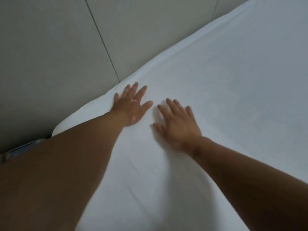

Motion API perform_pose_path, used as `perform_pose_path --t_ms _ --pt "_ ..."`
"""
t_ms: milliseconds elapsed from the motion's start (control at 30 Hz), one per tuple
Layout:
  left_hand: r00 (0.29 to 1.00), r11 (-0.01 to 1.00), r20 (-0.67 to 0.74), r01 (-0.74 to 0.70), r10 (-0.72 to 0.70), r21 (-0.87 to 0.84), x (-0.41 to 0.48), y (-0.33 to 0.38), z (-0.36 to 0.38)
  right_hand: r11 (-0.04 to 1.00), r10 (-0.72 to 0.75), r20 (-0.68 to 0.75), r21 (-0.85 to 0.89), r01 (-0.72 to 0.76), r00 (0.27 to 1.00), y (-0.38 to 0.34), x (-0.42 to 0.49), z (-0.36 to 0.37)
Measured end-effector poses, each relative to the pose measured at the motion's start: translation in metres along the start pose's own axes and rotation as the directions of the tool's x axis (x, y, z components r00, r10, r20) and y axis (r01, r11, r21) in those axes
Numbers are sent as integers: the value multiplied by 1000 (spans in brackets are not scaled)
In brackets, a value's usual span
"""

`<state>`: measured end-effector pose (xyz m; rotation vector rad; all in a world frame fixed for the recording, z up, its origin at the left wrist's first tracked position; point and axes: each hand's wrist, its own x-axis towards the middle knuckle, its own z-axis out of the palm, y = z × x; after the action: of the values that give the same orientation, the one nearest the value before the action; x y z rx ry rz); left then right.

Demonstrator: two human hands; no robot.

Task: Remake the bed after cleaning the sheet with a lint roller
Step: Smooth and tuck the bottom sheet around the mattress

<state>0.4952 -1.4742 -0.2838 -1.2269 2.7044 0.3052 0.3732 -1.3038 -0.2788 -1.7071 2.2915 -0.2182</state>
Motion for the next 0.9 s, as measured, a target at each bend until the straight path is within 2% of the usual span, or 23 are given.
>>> perform_pose_path --t_ms 67,200,300,467,533,600,667,800,900 --pt "989 990 46 142 -141 -23 27 -22 4 999 -11 -12 -49 10 1000 13 28 1" --pt "942 938 55 334 -330 -93 33 -89 3 992 -89 -18 -96 86 996 17 101 1" --pt "932 931 -5 361 -362 -52 34 -94 12 992 -77 -1 -101 76 997 17 174 -5" --pt "883 881 -53 458 -466 -116 44 -92 22 965 128 -73 -220 -141 989 8 258 -7" --pt "868 867 -66 481 -492 -132 44 -92 26 955 111 -95 -264 -133 989 -4 272 -5" --pt "866 864 -67 484 -496 -137 43 -90 25 954 31 -107 -293 -61 994 -7 276 -2" --pt "870 865 -41 484 -492 -131 43 -93 22 957 -10 -48 -290 -5 999 -8 278 -6" --pt "890 885 29 457 -456 -88 46 -96 18 931 -25 198 -352 95 980 -5 289 -21" --pt "897 892 35 443 -441 -88 46 -96 20 929 -11 202 -360 85 979 -1 295 -14"
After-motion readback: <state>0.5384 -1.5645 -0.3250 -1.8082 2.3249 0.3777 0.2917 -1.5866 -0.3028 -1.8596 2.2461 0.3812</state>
